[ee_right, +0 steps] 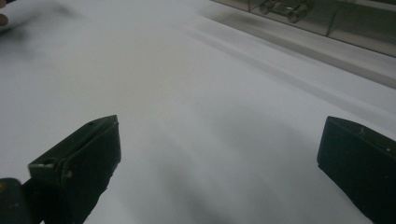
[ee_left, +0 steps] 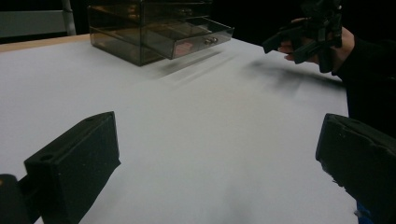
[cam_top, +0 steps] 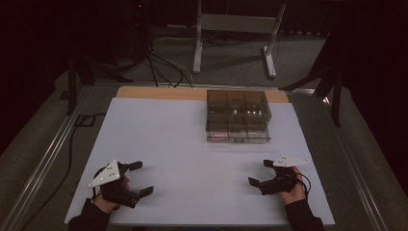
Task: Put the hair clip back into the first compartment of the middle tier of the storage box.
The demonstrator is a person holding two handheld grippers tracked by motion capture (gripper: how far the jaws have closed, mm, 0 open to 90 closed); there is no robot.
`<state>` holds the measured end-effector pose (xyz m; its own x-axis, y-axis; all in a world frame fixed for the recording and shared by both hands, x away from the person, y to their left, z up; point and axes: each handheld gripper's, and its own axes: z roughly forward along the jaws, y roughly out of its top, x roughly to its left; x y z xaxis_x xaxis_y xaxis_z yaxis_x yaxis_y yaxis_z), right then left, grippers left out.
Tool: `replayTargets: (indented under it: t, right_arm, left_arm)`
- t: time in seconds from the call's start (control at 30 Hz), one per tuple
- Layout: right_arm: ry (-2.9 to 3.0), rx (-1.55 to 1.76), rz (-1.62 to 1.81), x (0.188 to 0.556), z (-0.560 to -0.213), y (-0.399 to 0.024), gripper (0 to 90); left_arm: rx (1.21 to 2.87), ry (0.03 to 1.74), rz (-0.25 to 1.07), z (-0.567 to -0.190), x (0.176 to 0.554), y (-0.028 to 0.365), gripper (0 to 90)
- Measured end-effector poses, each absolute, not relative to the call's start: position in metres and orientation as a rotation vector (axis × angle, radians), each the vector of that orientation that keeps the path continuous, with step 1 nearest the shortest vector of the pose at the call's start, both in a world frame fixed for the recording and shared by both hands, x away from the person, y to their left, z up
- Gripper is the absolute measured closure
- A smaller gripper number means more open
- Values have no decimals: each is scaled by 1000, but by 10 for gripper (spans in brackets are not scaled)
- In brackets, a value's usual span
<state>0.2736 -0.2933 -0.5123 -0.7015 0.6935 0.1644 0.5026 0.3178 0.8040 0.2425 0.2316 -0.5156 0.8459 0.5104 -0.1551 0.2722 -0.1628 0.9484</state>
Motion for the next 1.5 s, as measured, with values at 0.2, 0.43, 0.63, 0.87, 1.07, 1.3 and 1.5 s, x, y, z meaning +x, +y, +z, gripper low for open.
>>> replayTargets:
  t: [0.2,0.43,0.63,0.87,1.07,1.3,1.5]
  right_arm:
    - [2325,1136,1303,266,-512,-306,0]
    - [2309,1173,1283,257,-516,-315,0]
    - [2297,1207,1236,252,-522,-323,0]
    - [2296,1217,1228,257,-526,-324,0]
    - [2304,1200,1248,260,-526,-318,0]
    - [2301,1205,1254,260,-526,-318,0]
    - [2285,1241,1269,261,-526,-320,0]
  left_arm:
    - [1761,599,235,-515,242,231,5]
    - [1760,599,235,-515,242,231,5]
    - [1759,598,234,-515,242,231,5]
    - [1761,595,232,-516,243,231,4]
    - [1762,598,231,-516,243,231,5]
    - [1762,596,231,-516,243,231,5]
    - [1761,597,229,-516,243,231,5]
